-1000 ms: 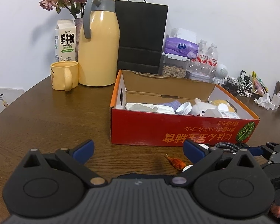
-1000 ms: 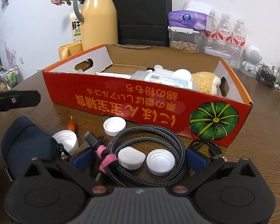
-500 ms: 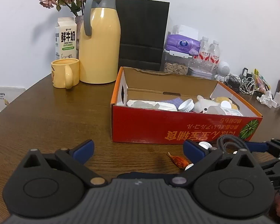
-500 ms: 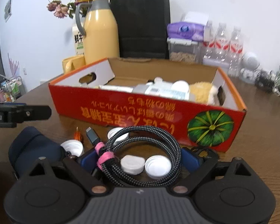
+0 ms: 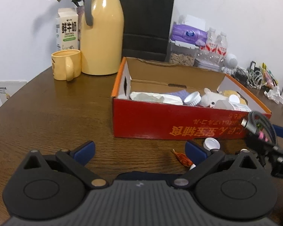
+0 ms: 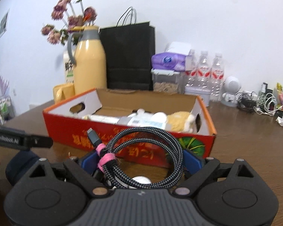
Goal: Organize objects
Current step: 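Grasp the braided cable with right tool while left tool grasps a white cap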
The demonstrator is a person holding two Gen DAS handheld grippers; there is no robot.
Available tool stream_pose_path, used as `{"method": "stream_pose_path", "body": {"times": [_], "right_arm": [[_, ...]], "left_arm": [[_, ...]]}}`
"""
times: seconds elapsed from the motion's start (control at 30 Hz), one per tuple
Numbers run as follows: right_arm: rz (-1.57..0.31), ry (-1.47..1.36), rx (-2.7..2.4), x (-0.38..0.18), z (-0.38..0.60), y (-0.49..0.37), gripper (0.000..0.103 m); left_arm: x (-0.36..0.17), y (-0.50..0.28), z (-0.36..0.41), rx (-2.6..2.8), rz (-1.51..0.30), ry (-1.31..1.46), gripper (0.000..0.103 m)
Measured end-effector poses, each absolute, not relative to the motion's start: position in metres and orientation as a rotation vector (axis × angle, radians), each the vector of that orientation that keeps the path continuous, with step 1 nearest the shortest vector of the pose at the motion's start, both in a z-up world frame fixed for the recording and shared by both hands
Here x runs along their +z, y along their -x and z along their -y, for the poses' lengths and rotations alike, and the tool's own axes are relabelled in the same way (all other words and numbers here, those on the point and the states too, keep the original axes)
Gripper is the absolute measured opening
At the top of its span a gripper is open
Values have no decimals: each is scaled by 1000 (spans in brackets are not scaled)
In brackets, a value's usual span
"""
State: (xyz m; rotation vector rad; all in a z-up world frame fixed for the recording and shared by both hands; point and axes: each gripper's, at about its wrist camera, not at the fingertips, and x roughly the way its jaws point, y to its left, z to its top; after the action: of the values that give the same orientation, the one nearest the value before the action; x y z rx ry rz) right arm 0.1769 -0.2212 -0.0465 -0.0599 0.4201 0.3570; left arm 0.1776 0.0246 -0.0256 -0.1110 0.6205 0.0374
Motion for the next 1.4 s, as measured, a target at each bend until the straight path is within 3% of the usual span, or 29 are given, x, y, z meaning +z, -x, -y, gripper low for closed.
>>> {"method": "stream_pose_path", "body": {"times": [0.9, 1.1, 1.3, 1.33, 1.4], "right_arm": [[-377, -101, 184, -40, 279, -175, 92], [-384, -96, 188, -41, 277, -175, 92], [-380, -94, 195, -41, 276, -173, 92], [-381, -94, 196, -41, 275, -173, 92], [-385, -93, 198, -42, 275, -174, 92]], "left_arm": [[-26, -246, 67, -25, -816, 12, 100], [-34, -251, 82, -50, -841, -5, 89], [-40, -251, 86, -53, -842, -20, 47], [-39, -250, 86, -66, -838, -17, 29], [-37, -248, 85, -80, -831, -3, 30]]}}
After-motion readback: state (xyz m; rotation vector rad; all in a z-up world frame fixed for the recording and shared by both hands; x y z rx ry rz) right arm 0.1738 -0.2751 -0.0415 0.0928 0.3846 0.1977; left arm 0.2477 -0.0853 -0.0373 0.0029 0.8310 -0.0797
